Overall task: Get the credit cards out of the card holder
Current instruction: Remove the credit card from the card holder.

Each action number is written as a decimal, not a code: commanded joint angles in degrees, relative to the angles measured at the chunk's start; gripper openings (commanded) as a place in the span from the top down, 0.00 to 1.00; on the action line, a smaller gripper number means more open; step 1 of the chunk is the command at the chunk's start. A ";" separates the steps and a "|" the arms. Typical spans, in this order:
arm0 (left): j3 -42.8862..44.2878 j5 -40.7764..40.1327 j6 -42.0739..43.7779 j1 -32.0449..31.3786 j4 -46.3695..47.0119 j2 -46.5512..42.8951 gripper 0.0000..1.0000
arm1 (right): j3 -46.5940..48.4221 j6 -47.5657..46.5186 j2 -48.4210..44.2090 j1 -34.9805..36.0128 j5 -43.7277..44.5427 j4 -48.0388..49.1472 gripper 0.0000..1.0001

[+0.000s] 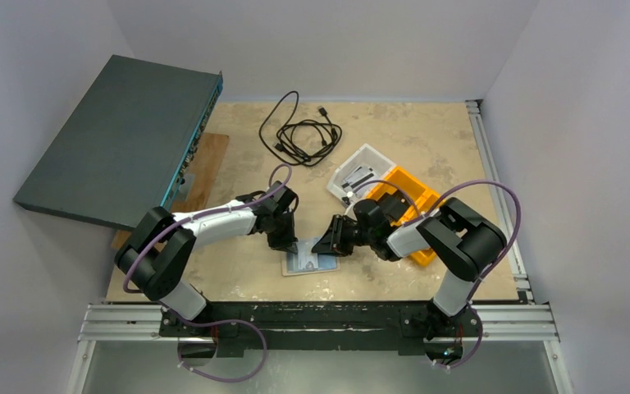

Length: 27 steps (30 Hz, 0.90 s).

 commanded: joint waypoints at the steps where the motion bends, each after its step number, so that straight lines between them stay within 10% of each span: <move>1: -2.36 -5.29 1.46 0.11 -3.81 3.49 1.00 | 0.11 -0.27 3.76 -0.24 -0.04 1.30 0.79; 10: -1.97 -6.78 1.21 0.16 -5.31 3.19 1.00 | -0.72 -1.51 -0.24 -0.56 3.07 -4.57 1.00; 27: -1.62 -7.02 1.40 0.18 -5.09 3.39 1.00 | -0.96 -7.23 -14.46 -2.71 11.58 -21.92 1.00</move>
